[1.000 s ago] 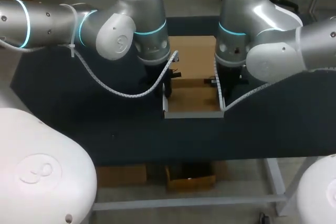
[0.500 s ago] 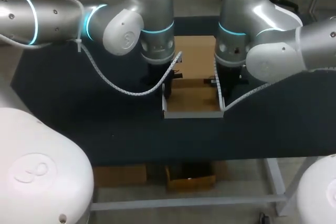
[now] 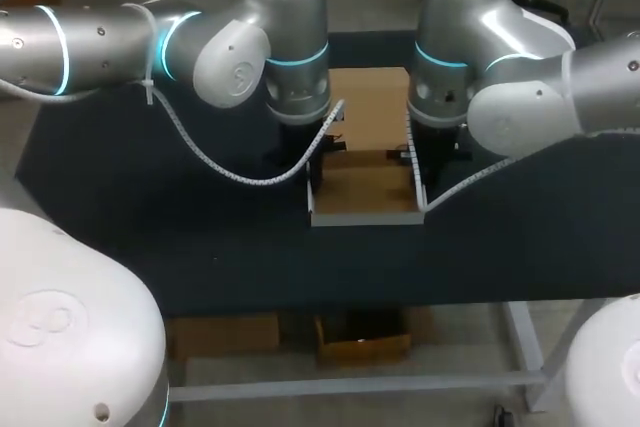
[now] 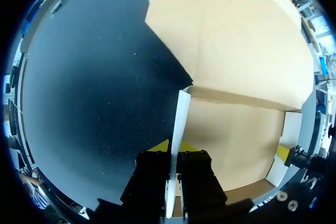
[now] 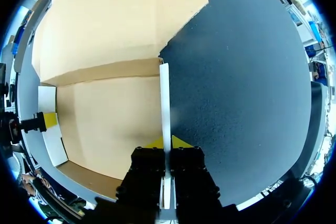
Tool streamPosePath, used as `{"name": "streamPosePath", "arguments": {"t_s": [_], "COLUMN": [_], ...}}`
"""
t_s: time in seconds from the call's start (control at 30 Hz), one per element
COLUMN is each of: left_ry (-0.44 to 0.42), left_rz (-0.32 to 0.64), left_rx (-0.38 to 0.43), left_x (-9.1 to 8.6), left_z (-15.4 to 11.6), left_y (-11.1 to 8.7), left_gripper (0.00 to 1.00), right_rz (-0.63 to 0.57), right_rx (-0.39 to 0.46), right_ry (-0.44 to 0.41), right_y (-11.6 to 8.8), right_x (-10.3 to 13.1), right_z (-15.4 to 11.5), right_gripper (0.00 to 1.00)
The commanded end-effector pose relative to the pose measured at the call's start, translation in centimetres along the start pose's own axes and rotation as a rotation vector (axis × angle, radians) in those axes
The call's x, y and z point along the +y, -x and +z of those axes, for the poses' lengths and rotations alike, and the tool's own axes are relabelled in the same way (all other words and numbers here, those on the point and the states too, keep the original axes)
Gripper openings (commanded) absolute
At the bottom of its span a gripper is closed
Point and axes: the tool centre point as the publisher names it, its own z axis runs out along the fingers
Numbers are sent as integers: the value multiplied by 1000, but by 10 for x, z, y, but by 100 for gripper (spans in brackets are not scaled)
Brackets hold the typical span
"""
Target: Assemble the packaging by folding the flat box into shape, placing the metal phone stand inside, and closing the box properly
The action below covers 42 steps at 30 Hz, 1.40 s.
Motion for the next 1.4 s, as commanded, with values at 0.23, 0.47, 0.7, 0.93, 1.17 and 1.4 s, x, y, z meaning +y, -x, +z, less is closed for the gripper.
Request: {"name": "streamPosePath", "arguments": {"t_s": [0.23,0.47,0.7,0.93,1.17,1.4], "left_ry": [-12,-34,-55,-60,-62,-67], "left_rz": [7,19,39,71,90,91], "left_rx": [-3,-6,-11,-26,-51,-66], "left_x": [3,4,3,2,-1,-2], "left_z": [1,-1,-2,-1,-1,-2], "left_y": [11,14,16,21,28,35], "left_gripper": [0,0,0,0,0,0], "right_rz": [-7,-71,-133,-237,-452,-613], "right_rx": [-2,44,94,147,256,308], "right_ry": [10,85,157,235,353,437], "right_y": [3,-1,1,5,19,35], "right_x": [0,-3,-9,-14,-20,-25], "right_z": [-3,-25,-46,-65,-83,-99], "right_gripper": [29,82,100,100,100,100]}}
